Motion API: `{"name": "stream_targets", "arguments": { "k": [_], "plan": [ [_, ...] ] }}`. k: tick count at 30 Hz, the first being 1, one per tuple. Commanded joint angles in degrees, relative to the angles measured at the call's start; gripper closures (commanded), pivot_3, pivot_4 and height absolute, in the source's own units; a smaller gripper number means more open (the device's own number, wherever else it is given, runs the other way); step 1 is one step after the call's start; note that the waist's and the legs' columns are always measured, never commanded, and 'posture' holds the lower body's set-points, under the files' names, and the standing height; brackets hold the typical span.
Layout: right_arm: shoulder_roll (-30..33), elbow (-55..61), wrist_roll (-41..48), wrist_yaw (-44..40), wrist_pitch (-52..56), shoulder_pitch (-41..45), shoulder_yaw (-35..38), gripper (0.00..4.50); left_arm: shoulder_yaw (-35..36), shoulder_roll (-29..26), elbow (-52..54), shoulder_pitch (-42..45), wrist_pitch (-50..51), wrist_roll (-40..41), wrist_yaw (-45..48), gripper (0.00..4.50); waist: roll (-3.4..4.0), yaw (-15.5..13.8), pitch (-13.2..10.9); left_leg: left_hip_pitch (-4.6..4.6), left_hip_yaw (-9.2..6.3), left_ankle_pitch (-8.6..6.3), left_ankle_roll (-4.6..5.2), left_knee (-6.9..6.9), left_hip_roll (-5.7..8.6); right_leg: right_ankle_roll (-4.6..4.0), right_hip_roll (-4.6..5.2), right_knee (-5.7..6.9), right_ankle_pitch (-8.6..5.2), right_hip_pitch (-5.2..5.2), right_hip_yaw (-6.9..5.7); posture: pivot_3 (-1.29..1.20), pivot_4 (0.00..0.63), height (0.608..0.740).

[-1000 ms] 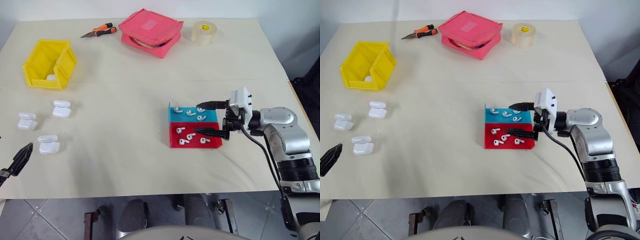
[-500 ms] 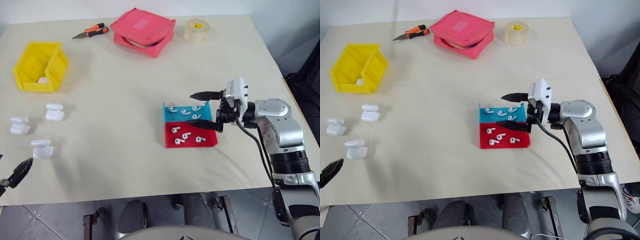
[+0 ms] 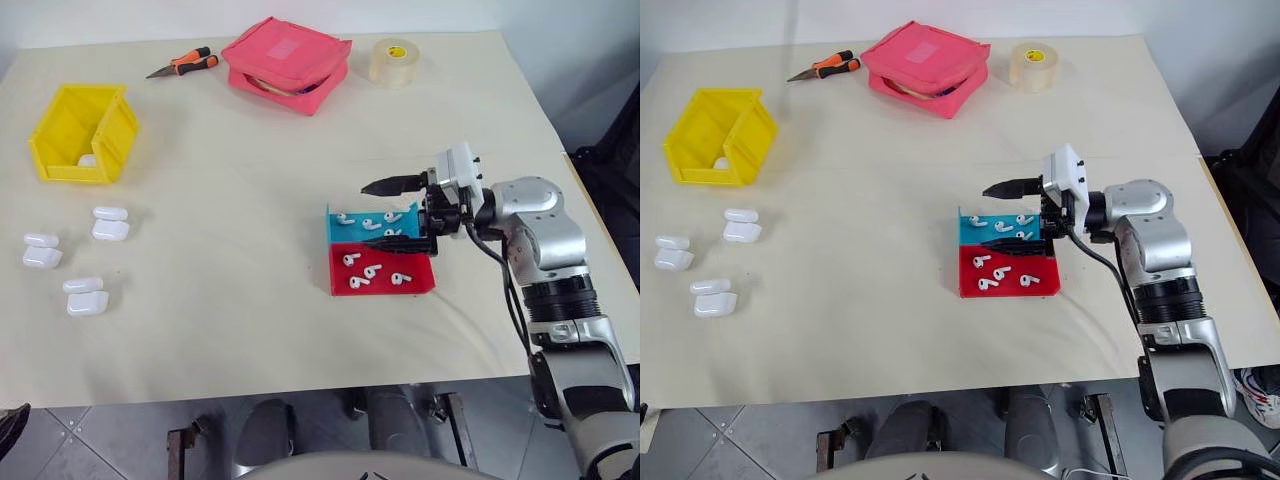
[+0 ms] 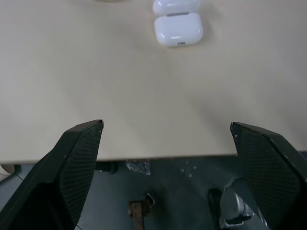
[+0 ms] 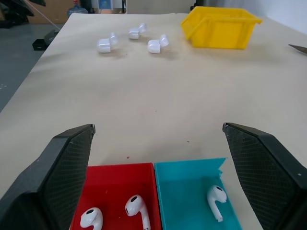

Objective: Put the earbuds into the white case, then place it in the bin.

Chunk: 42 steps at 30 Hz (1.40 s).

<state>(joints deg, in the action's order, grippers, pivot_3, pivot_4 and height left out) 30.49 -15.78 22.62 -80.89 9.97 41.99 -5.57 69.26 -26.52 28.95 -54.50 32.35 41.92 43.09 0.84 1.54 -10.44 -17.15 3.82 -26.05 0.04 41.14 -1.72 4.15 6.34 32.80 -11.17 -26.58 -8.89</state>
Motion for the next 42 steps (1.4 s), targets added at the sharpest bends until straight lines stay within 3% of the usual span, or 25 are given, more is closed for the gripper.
{"name": "stream_targets", "arguments": {
  "k": [1, 10, 17, 21, 31, 42],
  "plan": [
    [-1.1, -0.6, -0.2, -0.9, -1.6, 1.6, -0.2, 0.03, 1.7, -2.3, 2.7, 1.5, 3.3, 2.2, -5.7, 0.0, 0.0, 0.0, 0.0, 0.0, 0.01, 0.0, 0.0, 0.0, 0.0, 0.0, 0.0, 0.02, 0.0, -0.01, 0.0, 0.0, 0.15, 0.74],
    [-2.8, -0.7, -0.8, -1.4, -1.9, 1.6, -1.0, 0.03, -6.1, -20.8, 2.9, 16.5, 33.7, 3.9, -25.4, 0.0, 0.03, 0.1, 0.0, 0.05, -0.02, 0.03, -0.06, 0.07, 0.01, -0.08, -0.01, 0.21, -0.05, 0.0, 0.01, 0.0, 0.15, 0.74],
    [-3.0, 0.1, -0.7, -1.6, -1.7, 0.8, -1.1, 0.03, -12.0, -30.7, -1.9, 35.4, 55.2, 5.0, -28.0, 0.0, 0.06, 0.5, 0.0, 0.15, 0.15, 0.12, -0.22, -0.03, 0.0, -0.19, -0.1, 0.31, -0.11, -0.03, -0.08, 0.0, 0.15, 0.74],
    [-3.1, 0.2, -0.7, -1.7, -1.8, 0.6, -1.1, 0.03, -16.1, -32.6, -5.9, 41.6, 60.1, 3.1, -29.3, 0.0, 0.07, 1.0, 0.0, 0.16, 0.16, 0.21, -0.39, -0.1, 0.0, -0.19, -0.13, 0.32, -0.11, -0.03, -0.09, 0.0, 0.15, 0.74],
    [-2.9, 0.4, -0.7, -1.7, -1.7, 0.0, -1.1, 0.03, -23.2, -33.6, -14.5, 51.3, 60.1, 2.5, -35.2, 0.0, 0.09, 1.5, -0.1, 0.17, 0.06, 0.33, -0.7, -0.14, -0.1, -0.37, -0.17, 0.64, -0.22, -0.04, -0.05, 0.0, 0.15, 0.74],
    [-2.9, 0.2, -0.9, -1.5, -1.7, 0.3, -1.1, 0.03, -26.4, -31.8, -18.2, 54.3, 60.1, 4.5, -39.2, 0.0, 0.09, 1.6, -0.1, 0.43, 0.08, 0.34, -0.72, -0.14, -0.09, -0.4, -0.15, 0.72, -0.24, -0.05, -0.04, 0.0, 0.15, 0.74]
  ]
}}
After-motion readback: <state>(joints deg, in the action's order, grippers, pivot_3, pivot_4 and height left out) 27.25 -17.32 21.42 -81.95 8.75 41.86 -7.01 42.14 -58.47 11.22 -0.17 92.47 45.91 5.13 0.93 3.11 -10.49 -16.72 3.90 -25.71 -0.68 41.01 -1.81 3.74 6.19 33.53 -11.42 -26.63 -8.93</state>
